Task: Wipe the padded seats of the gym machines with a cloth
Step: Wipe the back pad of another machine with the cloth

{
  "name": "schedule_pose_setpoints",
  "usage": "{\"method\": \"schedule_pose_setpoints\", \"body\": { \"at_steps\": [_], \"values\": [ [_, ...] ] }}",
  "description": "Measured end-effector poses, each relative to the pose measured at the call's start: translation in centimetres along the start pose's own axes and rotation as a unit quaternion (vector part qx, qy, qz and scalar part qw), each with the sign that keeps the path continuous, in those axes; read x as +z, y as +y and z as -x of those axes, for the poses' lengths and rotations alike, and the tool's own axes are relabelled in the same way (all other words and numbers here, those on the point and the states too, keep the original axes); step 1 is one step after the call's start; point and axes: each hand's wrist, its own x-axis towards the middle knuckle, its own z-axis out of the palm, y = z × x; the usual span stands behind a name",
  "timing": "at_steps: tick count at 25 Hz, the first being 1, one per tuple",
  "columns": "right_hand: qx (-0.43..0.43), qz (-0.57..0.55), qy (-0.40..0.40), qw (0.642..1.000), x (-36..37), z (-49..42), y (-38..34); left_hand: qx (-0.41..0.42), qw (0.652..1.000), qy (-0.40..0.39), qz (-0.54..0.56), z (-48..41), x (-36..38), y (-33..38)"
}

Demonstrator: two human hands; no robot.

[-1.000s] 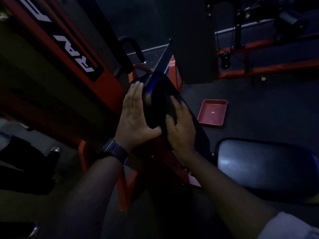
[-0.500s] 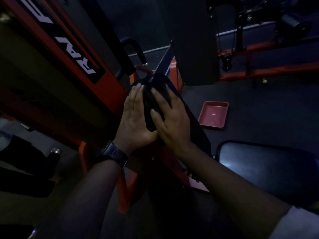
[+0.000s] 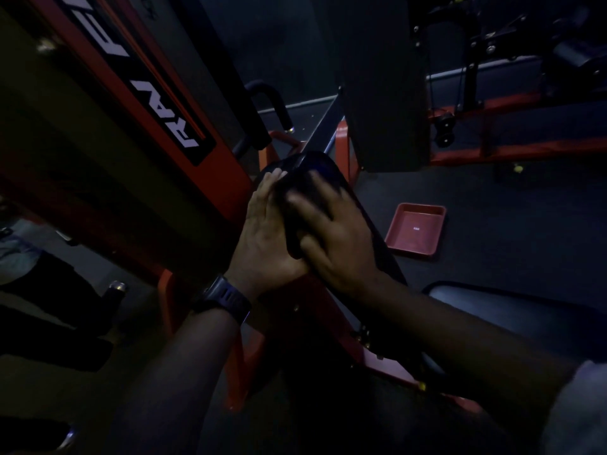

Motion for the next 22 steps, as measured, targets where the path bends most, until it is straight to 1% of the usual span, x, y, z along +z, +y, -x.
{"method": "schedule_pose_setpoints", "body": {
  "at_steps": [1,2,3,4,5,6,7,9,10,11,12,13,14,15,16,17,18,19,20,21,22],
  "values": [
    [-0.059,0.003,-0.019,0.998,-0.1,-0.1,0.4,0.001,1.000,-0.001,-0.002,-0.1,0.0,-0.1],
    [-0.036,-0.021,-0.020,0.999,-0.5,-0.9,0.9,-0.006,1.000,-0.006,0.001,-0.1,0.0,-0.1],
    [0.057,-0.067,-0.001,0.996,-0.7,-2.1,1.6,-0.015,1.000,-0.011,0.003,-0.1,0.0,-0.1],
    [0.183,-0.134,0.029,0.974,-0.7,-3.4,2.2,-0.020,1.000,-0.012,0.002,-0.1,-0.1,-0.1],
    [0.285,-0.181,0.052,0.940,-0.6,-4.4,2.5,-0.019,1.000,-0.012,-0.002,-0.1,-0.1,-0.1],
    [0.336,-0.189,0.063,0.920,-0.6,-4.7,2.0,-0.017,1.000,-0.011,-0.004,-0.1,-0.1,-0.1],
    [0.333,-0.162,0.066,0.927,-0.6,-4.2,1.4,-0.014,1.000,-0.010,-0.004,0.0,-0.1,-0.1],
    [0.221,-0.126,0.061,0.965,-0.1,-2.0,0.0,-0.011,1.000,-0.006,-0.001,0.0,0.0,-0.1],
    [0.180,-0.130,0.061,0.973,0.1,-1.1,0.1,-0.009,1.000,-0.007,0.000,0.0,0.1,-0.1],
    [0.168,-0.137,0.056,0.975,0.1,-1.1,1.0,-0.010,1.000,-0.009,0.002,0.0,0.0,-0.1],
    [0.201,-0.149,0.049,0.967,0.3,-1.8,2.2,-0.014,1.000,-0.010,0.003,-0.1,0.0,0.0],
    [0.276,-0.181,0.052,0.942,0.3,-2.8,3.6,-0.019,1.000,-0.012,0.003,-0.1,-0.1,0.1],
    [0.362,-0.212,0.053,0.906,0.0,-3.9,4.5,-0.023,1.000,-0.012,0.002,-0.1,-0.1,0.2],
    [0.403,-0.216,0.050,0.888,-0.2,-4.2,4.5,-0.025,1.000,-0.010,0.001,-0.1,-0.2,0.3],
    [0.406,-0.193,0.044,0.892,-0.4,-3.7,3.8,-0.023,1.000,-0.007,0.001,0.0,-0.1,0.3],
    [0.365,-0.155,0.039,0.917,-0.3,-2.3,2.5,-0.020,1.000,-0.004,0.000,0.0,-0.1,0.4],
    [0.300,-0.127,0.035,0.945,0.1,-0.7,0.7,-0.016,1.000,0.001,-0.001,0.0,0.0,0.3],
    [0.239,-0.118,0.043,0.963,0.3,0.7,-0.2,-0.015,1.000,0.003,-0.002,-0.1,0.0,0.2],
    [0.209,-0.115,0.055,0.970,0.3,1.4,-0.2,-0.015,1.000,0.003,-0.003,-0.1,0.0,0.1],
    [0.242,-0.121,0.064,0.961,0.4,1.4,0.7,-0.019,1.000,0.002,-0.004,-0.1,0.0,0.2],
    [0.333,-0.154,0.078,0.927,0.3,0.7,1.9,-0.025,1.000,0.000,-0.004,-0.1,0.0,0.3]
  ]
}}
